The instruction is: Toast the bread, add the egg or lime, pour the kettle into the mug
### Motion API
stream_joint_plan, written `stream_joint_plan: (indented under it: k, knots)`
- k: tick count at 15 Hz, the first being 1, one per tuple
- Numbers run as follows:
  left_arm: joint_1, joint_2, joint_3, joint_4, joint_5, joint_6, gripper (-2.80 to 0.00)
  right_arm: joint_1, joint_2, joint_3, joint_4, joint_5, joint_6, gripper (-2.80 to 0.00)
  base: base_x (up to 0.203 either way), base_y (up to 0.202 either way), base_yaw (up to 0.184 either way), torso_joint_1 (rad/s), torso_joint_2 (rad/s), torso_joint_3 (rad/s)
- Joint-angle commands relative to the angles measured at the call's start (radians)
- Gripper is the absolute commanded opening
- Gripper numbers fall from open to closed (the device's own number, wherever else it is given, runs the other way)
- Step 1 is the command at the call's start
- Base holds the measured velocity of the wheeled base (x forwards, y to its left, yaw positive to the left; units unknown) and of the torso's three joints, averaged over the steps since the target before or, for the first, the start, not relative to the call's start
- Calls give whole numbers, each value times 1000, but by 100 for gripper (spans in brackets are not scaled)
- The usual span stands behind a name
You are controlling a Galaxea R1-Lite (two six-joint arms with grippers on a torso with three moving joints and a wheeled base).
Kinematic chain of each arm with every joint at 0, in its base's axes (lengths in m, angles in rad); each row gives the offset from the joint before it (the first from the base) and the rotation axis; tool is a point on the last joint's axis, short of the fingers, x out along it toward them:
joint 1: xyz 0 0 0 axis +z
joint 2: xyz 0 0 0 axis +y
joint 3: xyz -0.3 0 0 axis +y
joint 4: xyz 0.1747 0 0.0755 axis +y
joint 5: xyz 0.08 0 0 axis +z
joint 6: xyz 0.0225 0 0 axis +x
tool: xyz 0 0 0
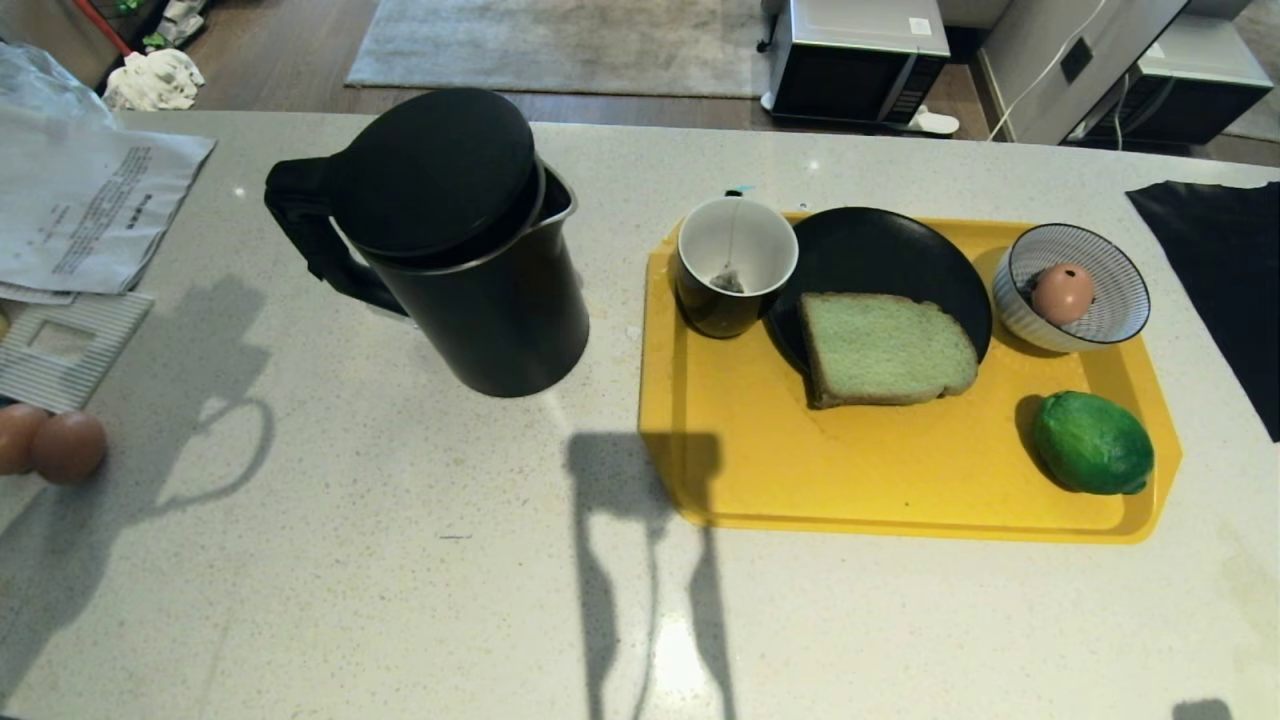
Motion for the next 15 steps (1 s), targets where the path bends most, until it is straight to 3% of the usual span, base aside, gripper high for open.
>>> stream_joint_plan:
  k: [1,3,5,10,15]
  knots:
    - [119,-213,158,-10,-2,98,-280,0,1,2,0,0,0,-280,0,0,0,0,0,0]
    - [209,-349,323,-26,-5,119,-280,0,1,2,0,0,0,-280,0,0,0,0,0,0]
    - [311,-445,443,2,-17,41,-280,0,1,2,0,0,0,-280,0,0,0,0,0,0]
    - [461,-560,682,65,-276,-78,-280,0,1,2,0,0,0,-280,0,0,0,0,0,0]
    - [490,-568,733,111,-352,-94,-280,0,1,1,0,0,0,-280,0,0,0,0,0,0]
